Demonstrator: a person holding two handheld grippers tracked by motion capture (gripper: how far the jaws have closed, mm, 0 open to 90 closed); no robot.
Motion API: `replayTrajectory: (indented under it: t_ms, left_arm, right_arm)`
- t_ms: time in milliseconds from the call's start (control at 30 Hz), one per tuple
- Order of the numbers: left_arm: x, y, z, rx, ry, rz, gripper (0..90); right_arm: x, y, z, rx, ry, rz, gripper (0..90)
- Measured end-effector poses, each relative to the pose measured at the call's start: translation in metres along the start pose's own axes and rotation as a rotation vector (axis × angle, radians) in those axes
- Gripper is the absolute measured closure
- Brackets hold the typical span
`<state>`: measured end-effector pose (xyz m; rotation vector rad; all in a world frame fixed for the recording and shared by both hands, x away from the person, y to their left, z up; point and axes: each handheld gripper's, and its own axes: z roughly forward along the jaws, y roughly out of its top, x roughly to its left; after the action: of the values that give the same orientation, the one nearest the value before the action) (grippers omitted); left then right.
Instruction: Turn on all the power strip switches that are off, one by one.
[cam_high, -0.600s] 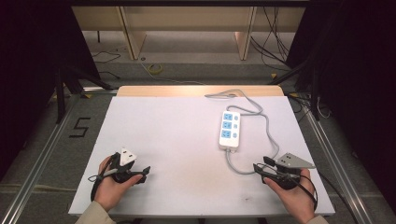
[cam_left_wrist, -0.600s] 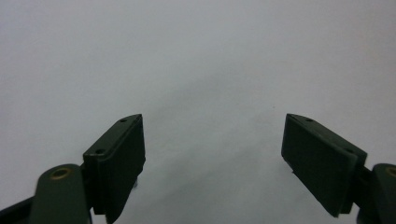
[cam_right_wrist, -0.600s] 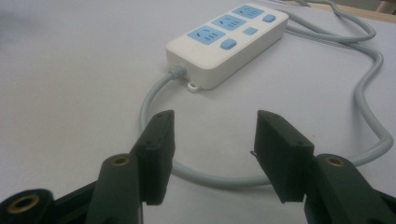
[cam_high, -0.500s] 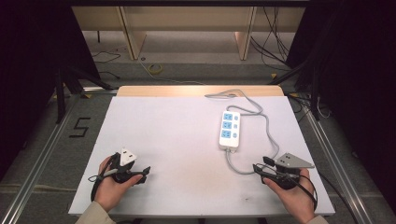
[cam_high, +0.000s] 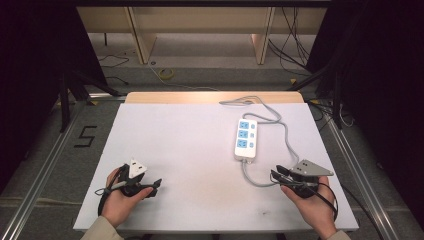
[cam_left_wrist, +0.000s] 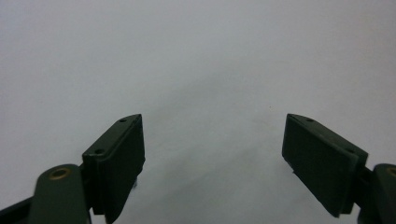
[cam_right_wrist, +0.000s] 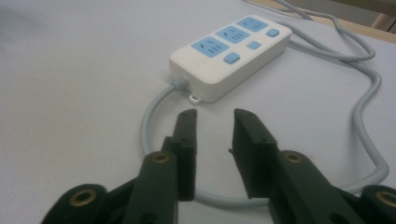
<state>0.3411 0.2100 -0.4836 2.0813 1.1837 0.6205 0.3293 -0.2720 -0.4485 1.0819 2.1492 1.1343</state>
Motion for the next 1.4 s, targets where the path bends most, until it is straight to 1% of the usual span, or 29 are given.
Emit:
replayTrajectory:
  t_ms: [33,167,600,1067,1133,1400]
  left_arm:
    - [0.0,0.0,0.0,0.0,-0.001,0.0,21.1]
    - [0.0,0.0,0.0,0.0,-0.001,0.004,21.1]
    - [-0.001,0.0,0.0,0.0,-0.005,0.003,21.3]
    - [-0.003,0.0,0.001,-0.002,-0.004,0.008,21.3]
    - [-0.002,0.0,0.0,0.002,-0.005,0.008,21.3]
    - [-0.002,0.0,0.001,0.002,-0.002,0.011,21.2]
  right_arm:
    - [0.001,0.002,0.001,0.005,-0.004,-0.011,80.7]
    - [0.002,0.007,0.004,0.022,-0.008,-0.021,90.0]
    - [0.0,0.025,0.015,0.048,-0.013,-0.007,90.0]
    - [-0.004,0.037,0.025,0.07,-0.008,-0.006,90.0]
    - [-0.005,0.04,0.027,0.079,-0.008,-0.001,90.0]
    - [-0.006,0.046,0.033,0.102,-0.002,-0.007,90.0]
